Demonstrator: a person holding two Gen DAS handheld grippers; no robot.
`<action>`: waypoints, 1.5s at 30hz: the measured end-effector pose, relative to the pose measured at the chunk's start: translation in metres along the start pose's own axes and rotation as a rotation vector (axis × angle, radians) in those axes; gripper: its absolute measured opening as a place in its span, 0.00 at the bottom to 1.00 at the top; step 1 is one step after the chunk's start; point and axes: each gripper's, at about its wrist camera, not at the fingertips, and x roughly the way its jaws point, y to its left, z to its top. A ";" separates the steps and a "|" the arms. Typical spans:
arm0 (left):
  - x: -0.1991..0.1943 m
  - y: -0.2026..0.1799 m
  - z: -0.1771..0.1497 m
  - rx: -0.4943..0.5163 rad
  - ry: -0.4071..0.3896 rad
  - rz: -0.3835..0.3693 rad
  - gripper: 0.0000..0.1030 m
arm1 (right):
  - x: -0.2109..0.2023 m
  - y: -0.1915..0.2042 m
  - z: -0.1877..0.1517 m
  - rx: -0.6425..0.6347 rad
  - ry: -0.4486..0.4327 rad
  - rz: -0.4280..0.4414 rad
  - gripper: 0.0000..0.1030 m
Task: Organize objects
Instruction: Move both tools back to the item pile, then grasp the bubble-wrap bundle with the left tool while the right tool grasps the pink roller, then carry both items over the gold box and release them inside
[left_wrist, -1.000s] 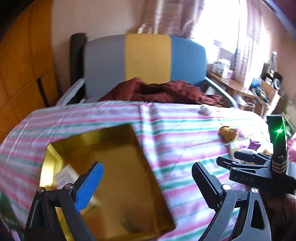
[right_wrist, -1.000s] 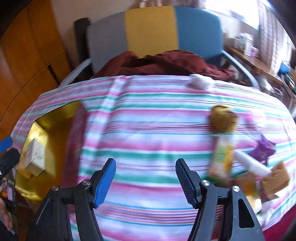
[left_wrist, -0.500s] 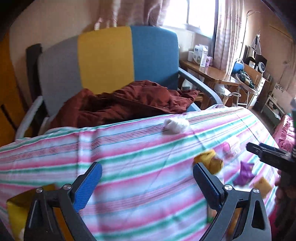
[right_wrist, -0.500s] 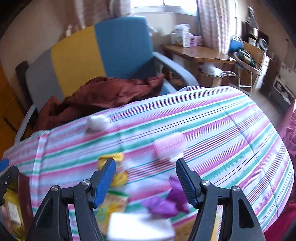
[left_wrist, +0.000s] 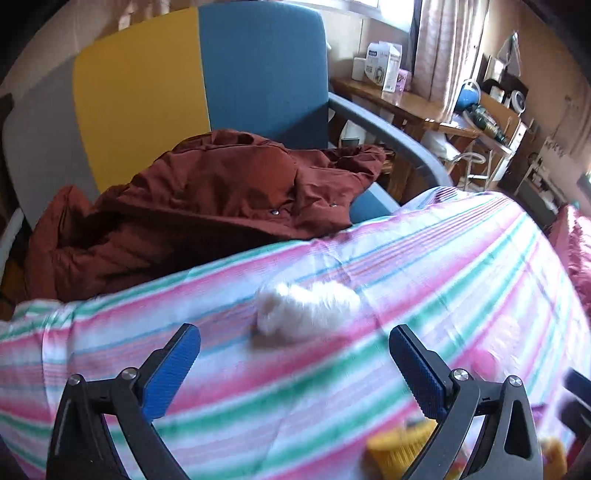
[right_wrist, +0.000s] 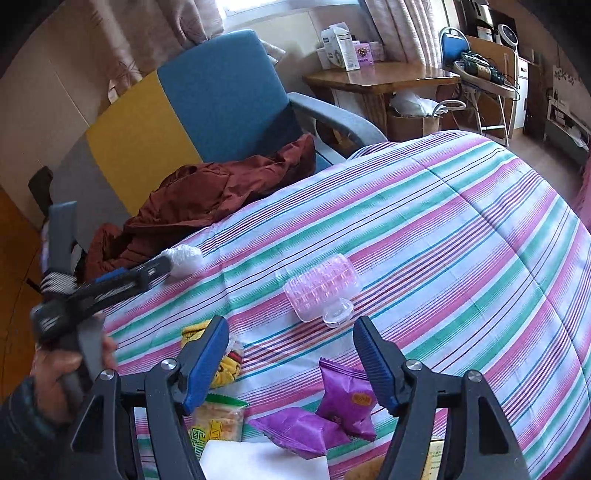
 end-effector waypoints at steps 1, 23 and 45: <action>0.008 -0.002 0.003 0.003 0.010 0.002 1.00 | 0.000 0.001 0.000 -0.005 0.001 0.006 0.69; -0.089 0.035 -0.083 -0.035 -0.019 -0.119 0.61 | 0.057 0.018 0.031 -0.377 0.215 -0.114 0.76; -0.202 0.067 -0.160 -0.154 -0.059 -0.155 0.62 | 0.079 0.032 0.001 -0.532 0.323 -0.164 0.32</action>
